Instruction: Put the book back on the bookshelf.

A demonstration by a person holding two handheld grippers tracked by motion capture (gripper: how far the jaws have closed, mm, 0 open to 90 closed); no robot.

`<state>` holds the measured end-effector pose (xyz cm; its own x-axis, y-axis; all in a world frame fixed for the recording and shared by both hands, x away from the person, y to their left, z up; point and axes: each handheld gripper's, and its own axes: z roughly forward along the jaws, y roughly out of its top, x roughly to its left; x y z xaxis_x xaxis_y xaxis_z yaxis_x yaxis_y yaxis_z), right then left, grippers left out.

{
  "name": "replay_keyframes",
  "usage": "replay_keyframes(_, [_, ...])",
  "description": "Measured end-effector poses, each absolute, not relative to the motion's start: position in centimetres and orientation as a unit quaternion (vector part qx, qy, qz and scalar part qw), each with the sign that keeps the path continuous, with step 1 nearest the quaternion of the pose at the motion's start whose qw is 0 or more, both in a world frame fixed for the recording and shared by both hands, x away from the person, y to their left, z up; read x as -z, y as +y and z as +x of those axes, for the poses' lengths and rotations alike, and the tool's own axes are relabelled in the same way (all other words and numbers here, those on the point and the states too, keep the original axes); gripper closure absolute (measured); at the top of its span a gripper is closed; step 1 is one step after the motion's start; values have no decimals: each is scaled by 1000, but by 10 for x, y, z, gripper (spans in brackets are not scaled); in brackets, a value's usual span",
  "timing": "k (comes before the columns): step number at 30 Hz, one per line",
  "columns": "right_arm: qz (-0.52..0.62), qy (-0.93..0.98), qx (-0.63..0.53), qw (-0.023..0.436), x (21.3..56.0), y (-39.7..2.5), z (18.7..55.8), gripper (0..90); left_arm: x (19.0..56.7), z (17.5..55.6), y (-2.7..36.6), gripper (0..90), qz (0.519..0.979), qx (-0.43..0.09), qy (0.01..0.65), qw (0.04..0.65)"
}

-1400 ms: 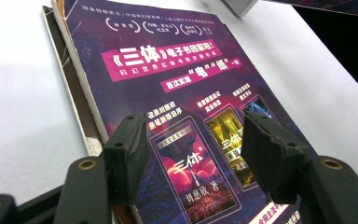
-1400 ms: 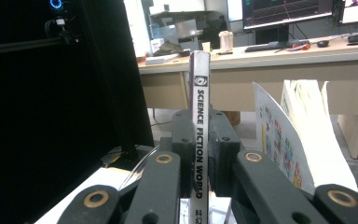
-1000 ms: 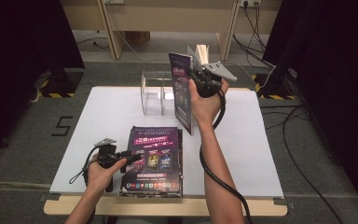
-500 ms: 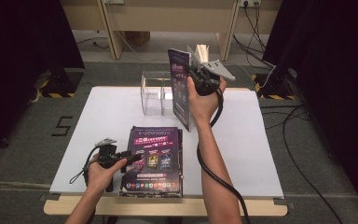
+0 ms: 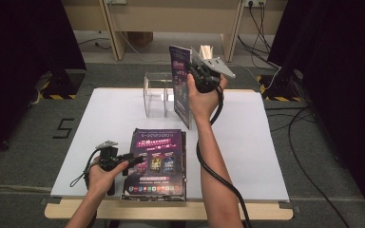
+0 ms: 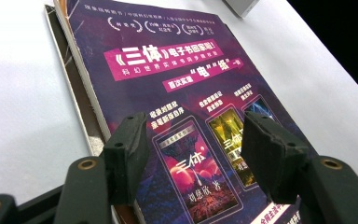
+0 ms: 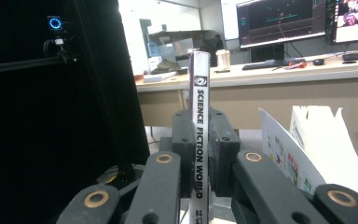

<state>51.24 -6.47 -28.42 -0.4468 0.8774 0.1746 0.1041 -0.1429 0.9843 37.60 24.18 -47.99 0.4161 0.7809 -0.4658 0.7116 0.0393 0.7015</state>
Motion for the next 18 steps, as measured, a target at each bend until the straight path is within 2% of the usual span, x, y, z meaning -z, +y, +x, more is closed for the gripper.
replay_keyframes(18, [422, 575, -622, 321, 283, -57, 529, 836, 480, 377, 243, 401, 690, -36, 539, 481])
